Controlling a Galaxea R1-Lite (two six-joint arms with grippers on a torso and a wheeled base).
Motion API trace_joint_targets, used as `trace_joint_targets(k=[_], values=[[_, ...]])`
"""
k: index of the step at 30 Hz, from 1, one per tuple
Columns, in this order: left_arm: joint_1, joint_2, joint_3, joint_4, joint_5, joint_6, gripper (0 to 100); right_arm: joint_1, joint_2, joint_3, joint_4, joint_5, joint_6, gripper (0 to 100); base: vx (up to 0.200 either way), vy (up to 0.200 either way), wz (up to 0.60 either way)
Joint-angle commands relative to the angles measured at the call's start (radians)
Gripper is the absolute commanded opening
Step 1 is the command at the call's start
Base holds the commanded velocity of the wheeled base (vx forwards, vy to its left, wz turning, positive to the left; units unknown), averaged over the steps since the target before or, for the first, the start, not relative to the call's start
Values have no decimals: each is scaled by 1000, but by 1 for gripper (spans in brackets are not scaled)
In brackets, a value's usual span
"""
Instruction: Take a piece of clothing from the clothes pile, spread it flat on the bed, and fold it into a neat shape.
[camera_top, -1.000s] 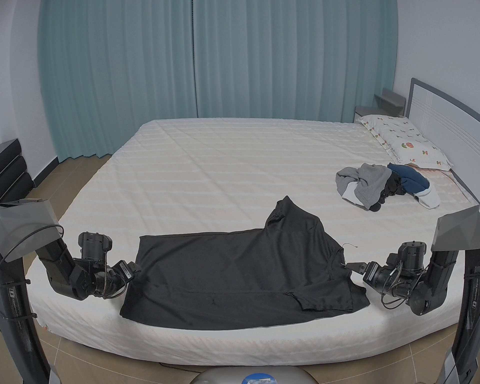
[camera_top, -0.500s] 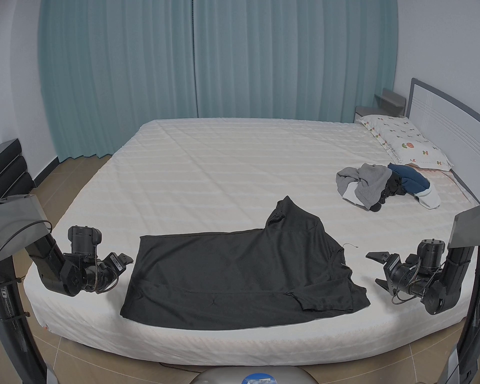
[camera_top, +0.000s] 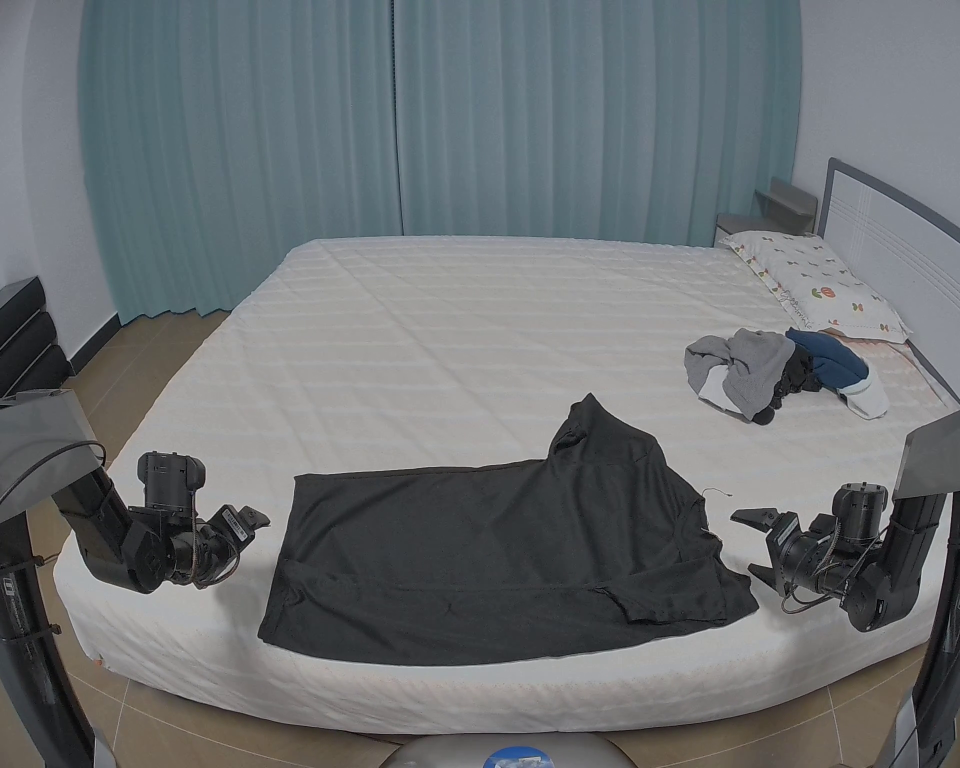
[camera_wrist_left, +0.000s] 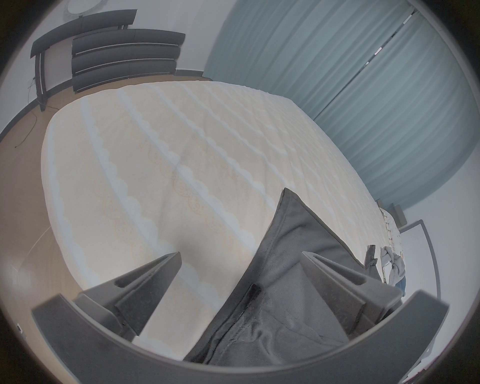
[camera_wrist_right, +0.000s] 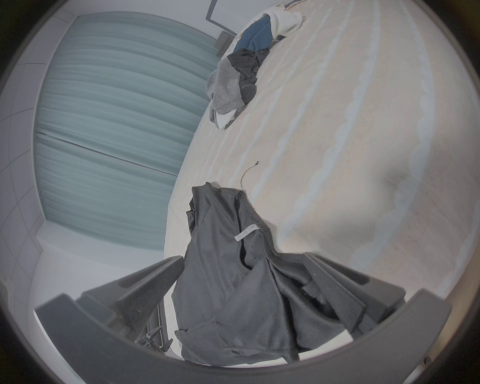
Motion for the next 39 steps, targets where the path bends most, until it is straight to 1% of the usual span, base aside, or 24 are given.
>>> trace_joint_targets(k=[1, 4, 7, 10, 15, 19, 22, 23, 25, 29, 30, 32, 36, 39], values=[[-12, -7, 2, 2, -13, -3, 100, 0, -3, -3, -1, 1, 0, 100, 200, 0, 0], [-26, -10, 1, 2, -16, -10, 100, 6, -3, -4, -1, -1, 0, 100, 200, 0, 0], [-44, -10, -8, -1, -16, -46, 100, 6, 6, -1, -18, -1, -1, 100, 200, 0, 0], [-54, -12, -12, -1, -17, -53, 100, 6, 14, 0, -33, -1, -3, 100, 0, 0, 0], [-74, -5, -56, 7, -17, -62, 100, 9, 27, 0, -35, -2, -3, 100, 0, 0, 0], [-77, 8, -147, 27, -16, -69, 100, 10, 29, 0, -35, -1, -3, 100, 0, 0, 0], [-75, 44, -242, 103, -17, -68, 100, 12, 30, 2, -35, -1, -4, 100, 0, 0, 0], [-75, 47, -248, 108, -19, -68, 100, 12, 30, 0, -35, -1, -4, 100, 0, 0, 0], [-69, 111, -357, 172, -19, -66, 100, 12, 30, 2, -35, -1, -4, 100, 0, 0, 0], [-69, 179, -424, 185, -52, -30, 100, 12, 32, 2, -35, -1, -4, 100, 0, 0, 0], [-61, 205, -450, 185, -85, 20, 100, 15, 32, 0, -35, -1, -4, 100, 0, 0, 0], [-52, 238, -487, 186, -122, 66, 100, 18, 37, 2, -36, -2, -6, 100, 0, 0, 0], [-51, 301, -551, 179, -131, 121, 100, 19, 37, 2, -36, -2, -9, 100, 0, 0, 0], [-49, 327, -559, 174, -131, 162, 100, 18, 38, 2, -36, -2, -9, 100, 0, 0, 0]])
